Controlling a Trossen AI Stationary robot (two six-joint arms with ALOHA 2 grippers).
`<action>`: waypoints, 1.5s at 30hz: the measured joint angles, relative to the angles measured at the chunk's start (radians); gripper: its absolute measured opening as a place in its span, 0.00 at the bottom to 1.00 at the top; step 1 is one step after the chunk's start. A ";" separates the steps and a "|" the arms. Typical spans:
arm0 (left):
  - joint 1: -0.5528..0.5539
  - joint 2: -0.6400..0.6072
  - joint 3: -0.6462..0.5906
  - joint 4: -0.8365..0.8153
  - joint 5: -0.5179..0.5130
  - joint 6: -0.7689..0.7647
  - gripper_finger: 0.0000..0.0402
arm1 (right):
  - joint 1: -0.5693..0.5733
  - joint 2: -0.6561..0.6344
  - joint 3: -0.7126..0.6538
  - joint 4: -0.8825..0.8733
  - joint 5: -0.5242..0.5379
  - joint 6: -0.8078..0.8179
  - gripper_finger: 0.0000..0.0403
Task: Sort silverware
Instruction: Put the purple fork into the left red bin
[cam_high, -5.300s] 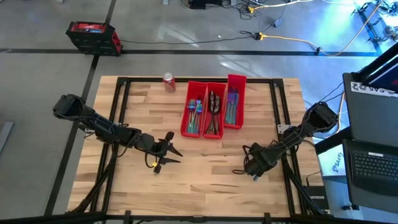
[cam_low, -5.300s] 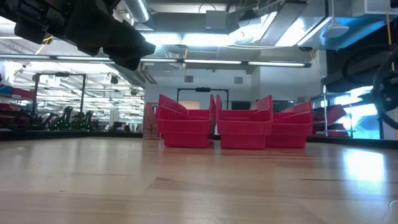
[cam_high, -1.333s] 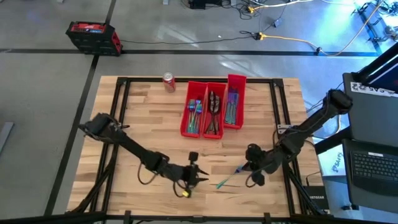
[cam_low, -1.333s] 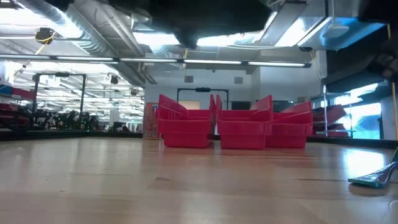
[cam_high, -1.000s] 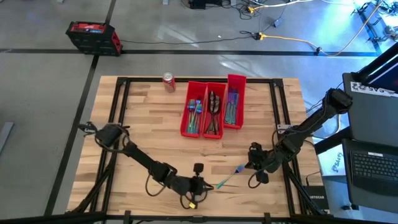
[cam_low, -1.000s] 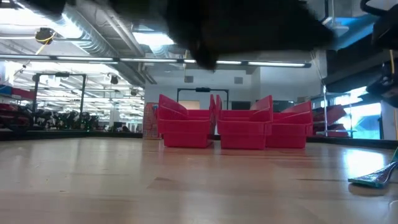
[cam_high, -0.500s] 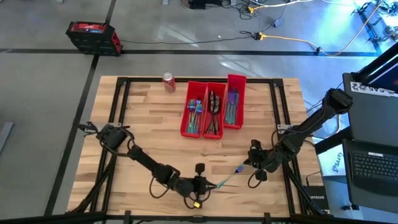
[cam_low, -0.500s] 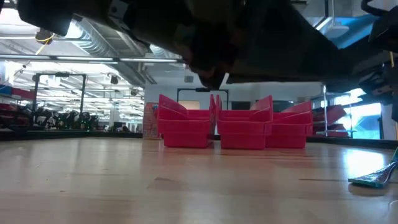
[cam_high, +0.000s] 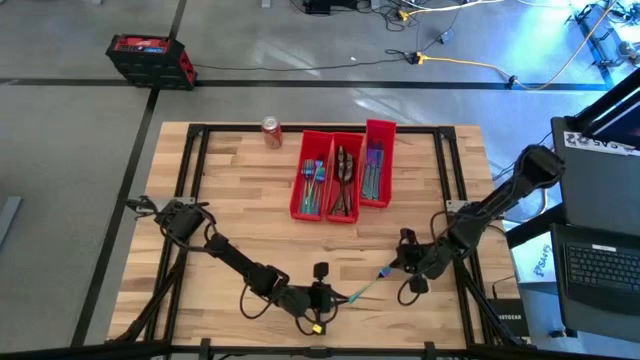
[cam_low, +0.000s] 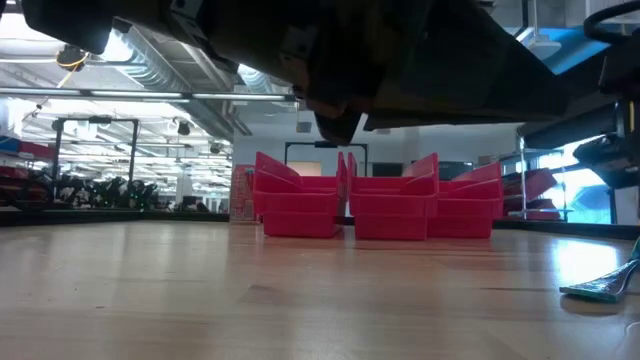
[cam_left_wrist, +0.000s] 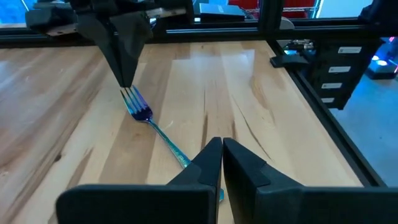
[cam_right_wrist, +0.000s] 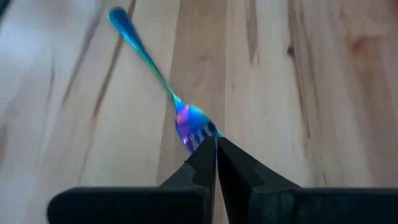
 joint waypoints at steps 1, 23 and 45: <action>0.000 0.000 0.000 0.000 0.000 -0.004 0.00 | 0.000 0.013 0.000 0.000 -0.002 0.002 0.00; -0.001 -0.001 -0.001 -0.082 0.005 -0.727 0.01 | 0.000 0.109 0.000 0.044 0.004 0.037 0.00; -0.019 -0.004 -0.001 0.111 -0.035 -1.611 0.73 | 0.000 0.109 0.000 0.044 0.019 0.128 0.00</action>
